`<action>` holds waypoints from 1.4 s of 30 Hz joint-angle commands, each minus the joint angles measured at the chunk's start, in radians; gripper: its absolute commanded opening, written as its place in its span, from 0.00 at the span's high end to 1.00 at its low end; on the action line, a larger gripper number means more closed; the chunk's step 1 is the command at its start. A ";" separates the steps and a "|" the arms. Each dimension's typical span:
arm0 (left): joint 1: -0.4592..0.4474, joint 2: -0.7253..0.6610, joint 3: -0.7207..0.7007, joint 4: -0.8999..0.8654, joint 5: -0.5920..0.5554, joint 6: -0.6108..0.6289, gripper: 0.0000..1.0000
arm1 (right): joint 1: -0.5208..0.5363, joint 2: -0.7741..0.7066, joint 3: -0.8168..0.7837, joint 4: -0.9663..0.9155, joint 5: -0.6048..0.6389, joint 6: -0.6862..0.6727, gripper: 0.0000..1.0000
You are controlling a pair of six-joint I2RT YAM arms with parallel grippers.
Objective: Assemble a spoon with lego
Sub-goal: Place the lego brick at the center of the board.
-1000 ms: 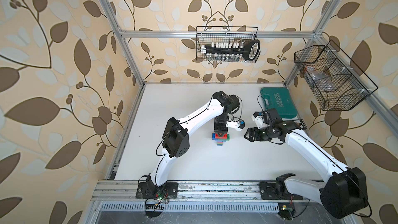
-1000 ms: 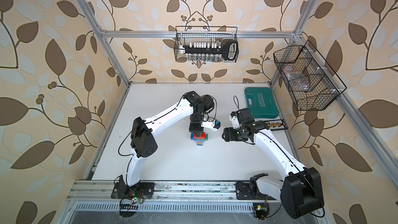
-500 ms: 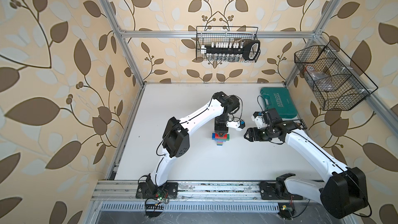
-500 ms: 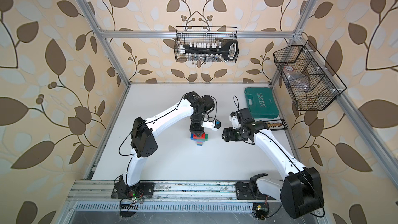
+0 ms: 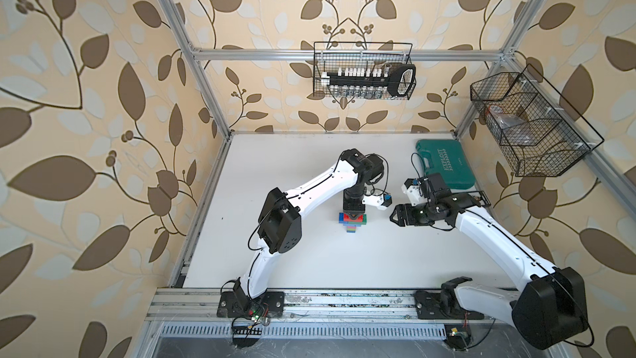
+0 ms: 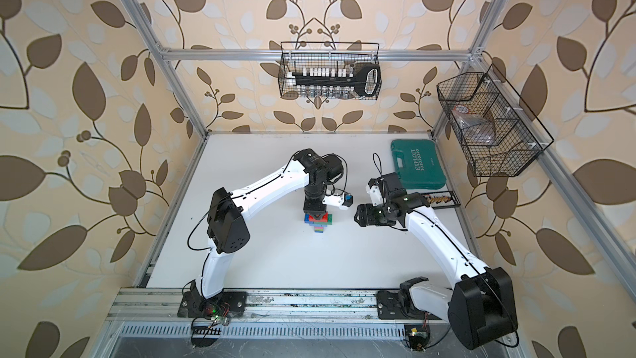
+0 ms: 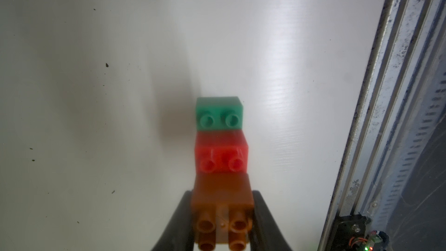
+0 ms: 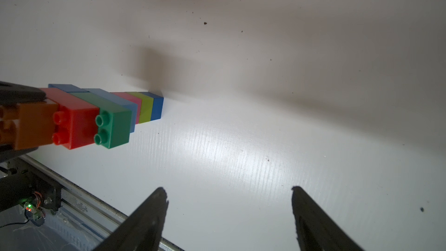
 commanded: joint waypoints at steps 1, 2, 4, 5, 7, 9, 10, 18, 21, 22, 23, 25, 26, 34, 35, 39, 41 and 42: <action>-0.015 0.121 -0.052 -0.027 -0.031 -0.013 1.00 | -0.004 0.011 0.012 -0.014 -0.012 -0.015 0.20; -0.016 0.119 -0.065 -0.018 -0.034 -0.017 1.00 | -0.004 0.010 0.011 -0.015 -0.011 -0.015 0.20; -0.017 0.111 -0.097 0.010 -0.038 -0.026 1.00 | -0.004 0.010 0.011 -0.014 -0.014 -0.013 0.20; -0.017 0.107 -0.113 0.022 -0.034 -0.024 1.00 | -0.003 0.010 0.012 -0.014 -0.013 -0.013 0.20; -0.017 0.107 -0.138 0.042 -0.034 -0.028 1.00 | -0.004 0.010 0.012 -0.014 -0.014 -0.013 0.20; -0.019 0.115 -0.144 0.044 -0.028 -0.034 1.00 | -0.003 0.008 0.013 -0.016 -0.012 -0.013 0.20; -0.019 0.118 -0.146 0.045 -0.028 -0.036 1.00 | -0.004 0.008 0.015 -0.018 -0.012 -0.014 0.20; -0.020 0.123 -0.086 -0.005 -0.060 -0.045 0.78 | -0.004 -0.002 0.030 -0.028 -0.009 -0.017 0.20; -0.019 0.127 -0.050 -0.033 -0.081 -0.053 0.68 | -0.004 -0.003 0.034 -0.032 -0.010 -0.015 0.20; -0.020 0.127 -0.043 -0.033 -0.090 -0.059 0.66 | -0.003 -0.004 0.037 -0.035 -0.010 -0.015 0.20; -0.019 0.126 -0.038 -0.033 -0.100 -0.064 0.64 | -0.003 -0.004 0.042 -0.038 -0.010 -0.015 0.20; -0.020 0.124 -0.030 -0.030 -0.122 -0.073 0.60 | -0.004 -0.009 0.042 -0.040 -0.010 -0.016 0.20; -0.020 0.125 -0.013 -0.034 -0.130 -0.079 0.57 | -0.004 -0.012 0.043 -0.041 -0.009 -0.016 0.20; -0.022 0.120 0.050 -0.024 -0.202 -0.101 0.01 | -0.003 -0.020 0.052 -0.055 -0.005 -0.024 0.20; -0.022 0.122 0.058 -0.025 -0.203 -0.105 0.01 | -0.003 -0.022 0.051 -0.054 -0.002 -0.025 0.20; -0.021 0.118 0.069 -0.030 -0.205 -0.112 0.01 | -0.003 -0.024 0.050 -0.055 -0.005 -0.024 0.20; -0.021 0.116 0.070 -0.029 -0.212 -0.114 0.01 | -0.005 -0.024 0.048 -0.053 -0.007 -0.024 0.20; -0.022 0.114 0.073 -0.032 -0.216 -0.118 0.01 | -0.004 -0.023 0.048 -0.053 -0.007 -0.023 0.20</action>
